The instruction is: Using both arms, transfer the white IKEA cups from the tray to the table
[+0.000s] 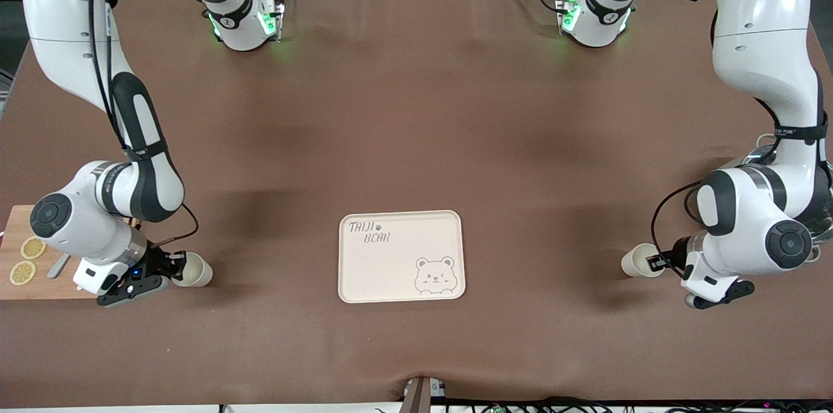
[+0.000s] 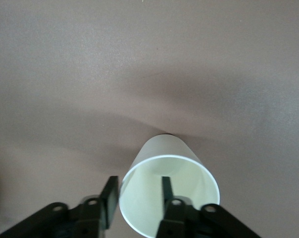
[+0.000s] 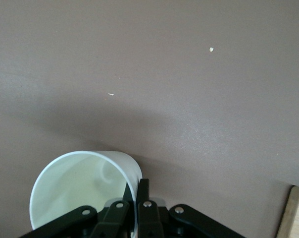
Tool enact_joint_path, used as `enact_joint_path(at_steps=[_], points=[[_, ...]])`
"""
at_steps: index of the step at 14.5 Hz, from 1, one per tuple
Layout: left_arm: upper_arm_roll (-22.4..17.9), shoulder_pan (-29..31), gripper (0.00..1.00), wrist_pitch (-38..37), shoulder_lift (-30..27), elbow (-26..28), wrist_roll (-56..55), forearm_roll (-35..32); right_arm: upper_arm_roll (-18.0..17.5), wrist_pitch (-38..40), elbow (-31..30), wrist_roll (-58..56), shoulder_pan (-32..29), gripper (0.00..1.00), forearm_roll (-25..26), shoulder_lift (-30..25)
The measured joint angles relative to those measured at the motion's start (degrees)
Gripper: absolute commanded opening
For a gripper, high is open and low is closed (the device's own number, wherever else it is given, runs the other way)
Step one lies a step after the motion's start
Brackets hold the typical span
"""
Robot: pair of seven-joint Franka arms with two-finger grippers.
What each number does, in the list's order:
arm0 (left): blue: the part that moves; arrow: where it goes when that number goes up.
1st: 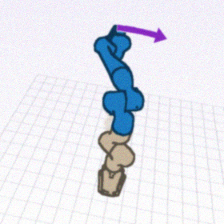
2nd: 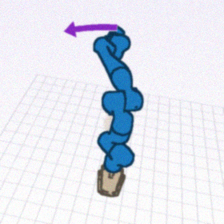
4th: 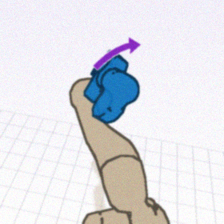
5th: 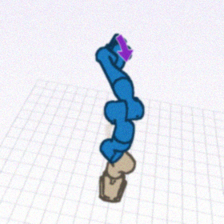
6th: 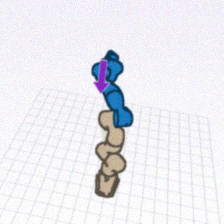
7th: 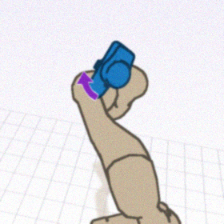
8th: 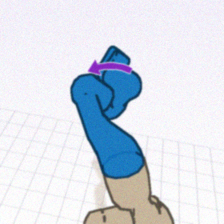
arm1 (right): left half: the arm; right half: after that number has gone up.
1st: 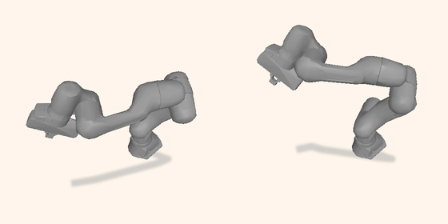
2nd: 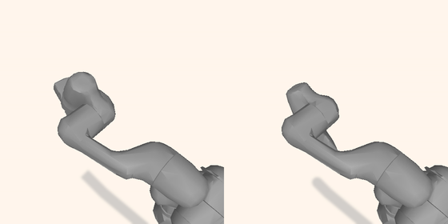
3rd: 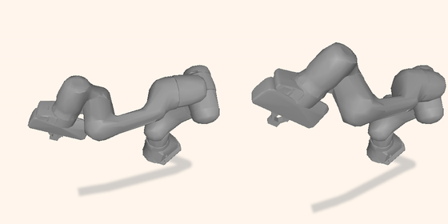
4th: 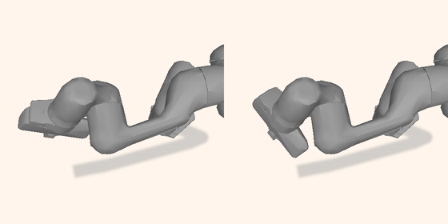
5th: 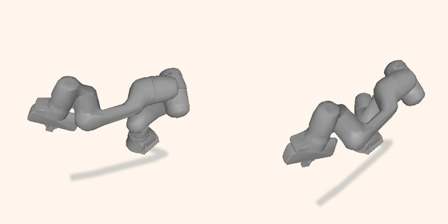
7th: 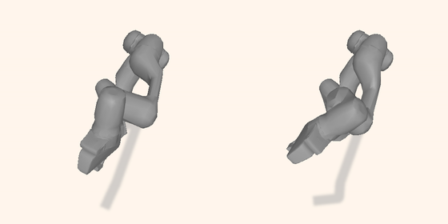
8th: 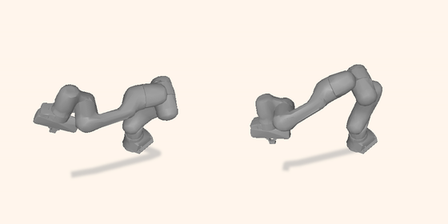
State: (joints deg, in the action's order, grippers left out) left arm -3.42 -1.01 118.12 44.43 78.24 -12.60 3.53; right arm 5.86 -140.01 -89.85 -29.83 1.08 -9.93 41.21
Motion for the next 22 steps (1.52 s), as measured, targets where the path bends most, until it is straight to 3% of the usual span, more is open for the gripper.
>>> enact_joint_path(at_steps=[2,3,4,10,15,18,22], points=[[0.06,0.00,1.00,0.00,-0.05,-0.25,1.48,0.00,0.00,-0.01,0.00,0.00,0.00,0.03,0.00,0.00],[0.07,0.00,1.00,0.00,-0.10,-0.35,1.77,0.00,0.00,-0.02,0.00,0.00,0.00,0.45,0.00,0.00],[0.07,0.01,1.00,0.03,-0.21,-0.47,1.87,0.00,0.00,-0.01,0.00,0.00,0.00,0.99,0.00,0.00],[0.25,-0.43,1.00,0.00,-5.79,-1.39,1.94,0.00,0.02,3.22,2.31,0.04,-0.10,1.00,-0.01,-0.19],[0.30,-2.34,1.00,-6.41,-13.38,-1.40,1.94,0.00,0.11,18.19,11.26,2.41,-0.15,1.00,-0.01,-0.62],[0.32,-2.94,1.00,-11.26,-17.48,-1.38,1.99,0.00,0.13,30.93,16.25,5.13,-0.14,1.00,0.00,-2.25],[0.40,-3.07,1.00,-17.90,-23.95,-1.47,3.63,0.00,-0.01,46.54,20.44,12.49,-0.07,1.00,2.59,-12.39]])
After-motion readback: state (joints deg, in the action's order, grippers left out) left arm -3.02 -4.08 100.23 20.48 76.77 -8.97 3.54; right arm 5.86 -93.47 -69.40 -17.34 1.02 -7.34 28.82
